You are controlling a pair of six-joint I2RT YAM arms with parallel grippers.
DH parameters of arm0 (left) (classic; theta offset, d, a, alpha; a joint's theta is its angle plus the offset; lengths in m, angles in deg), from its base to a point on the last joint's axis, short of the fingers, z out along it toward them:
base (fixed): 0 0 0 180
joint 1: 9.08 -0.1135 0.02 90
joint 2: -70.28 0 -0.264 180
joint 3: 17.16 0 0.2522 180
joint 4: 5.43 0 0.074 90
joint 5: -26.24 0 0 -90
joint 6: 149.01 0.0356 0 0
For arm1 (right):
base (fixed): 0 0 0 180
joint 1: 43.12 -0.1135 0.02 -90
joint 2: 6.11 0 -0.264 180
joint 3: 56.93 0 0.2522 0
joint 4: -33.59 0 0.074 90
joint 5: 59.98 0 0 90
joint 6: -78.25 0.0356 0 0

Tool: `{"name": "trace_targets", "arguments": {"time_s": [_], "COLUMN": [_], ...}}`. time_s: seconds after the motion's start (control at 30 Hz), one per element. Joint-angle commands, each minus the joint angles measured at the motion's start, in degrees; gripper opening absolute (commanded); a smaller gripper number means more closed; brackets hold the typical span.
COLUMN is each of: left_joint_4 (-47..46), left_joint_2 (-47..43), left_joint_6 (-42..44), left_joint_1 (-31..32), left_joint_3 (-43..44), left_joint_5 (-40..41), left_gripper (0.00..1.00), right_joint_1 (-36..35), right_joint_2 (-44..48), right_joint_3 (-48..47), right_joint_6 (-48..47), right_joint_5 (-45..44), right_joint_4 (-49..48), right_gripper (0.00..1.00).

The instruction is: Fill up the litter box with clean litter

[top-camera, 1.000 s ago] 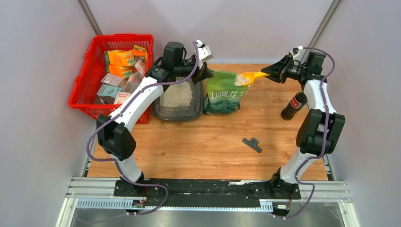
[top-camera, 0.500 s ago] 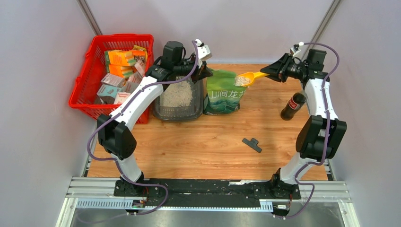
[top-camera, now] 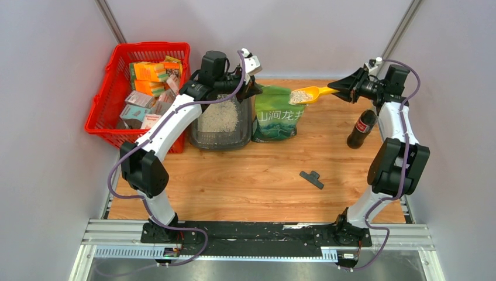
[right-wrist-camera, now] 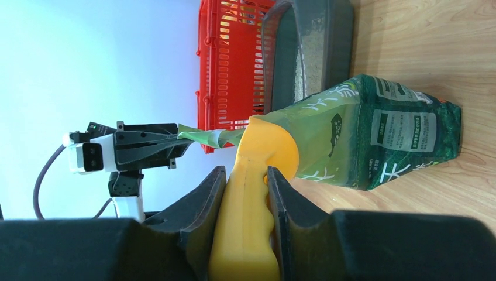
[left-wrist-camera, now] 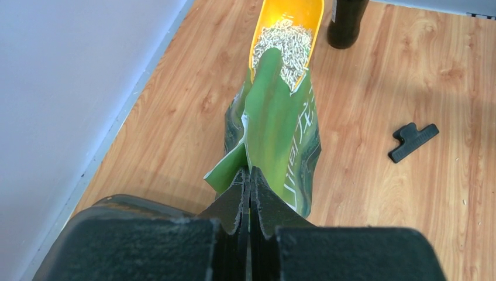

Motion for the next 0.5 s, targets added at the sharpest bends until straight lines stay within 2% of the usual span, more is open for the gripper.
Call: {"name": "trace_targets", "arguments": {"time_s": [0.0, 0.13, 0.27, 0.47], "left_joint_4": [-0.4, -0.1, 0.1, 0.1], "left_joint_2": [-1.0, -1.0, -1.0, -0.7], "left_joint_6": [2.3, 2.3, 2.2, 2.1], "left_joint_1": [-1.2, -1.3, -1.4, -1.5], "left_joint_3": [3.1, 3.2, 3.1, 3.7], "left_joint_5": [1.2, 1.3, 1.3, 1.3], "left_gripper": [0.0, 0.0, 0.0, 0.0], "right_joint_1": [0.7, 0.7, 1.2, 2.6], "right_joint_2": [0.1, -0.1, -0.3, -1.0], "right_joint_3": [-0.7, 1.3, 3.7, 3.6], "right_joint_6": [3.3, 4.1, 9.1, 9.6], "right_joint_5": [3.1, 3.1, 3.5, 3.5], "right_joint_4": [-5.0, -6.5, -13.3, -13.1], "right_gripper": [0.0, 0.0, 0.0, 0.0]}}
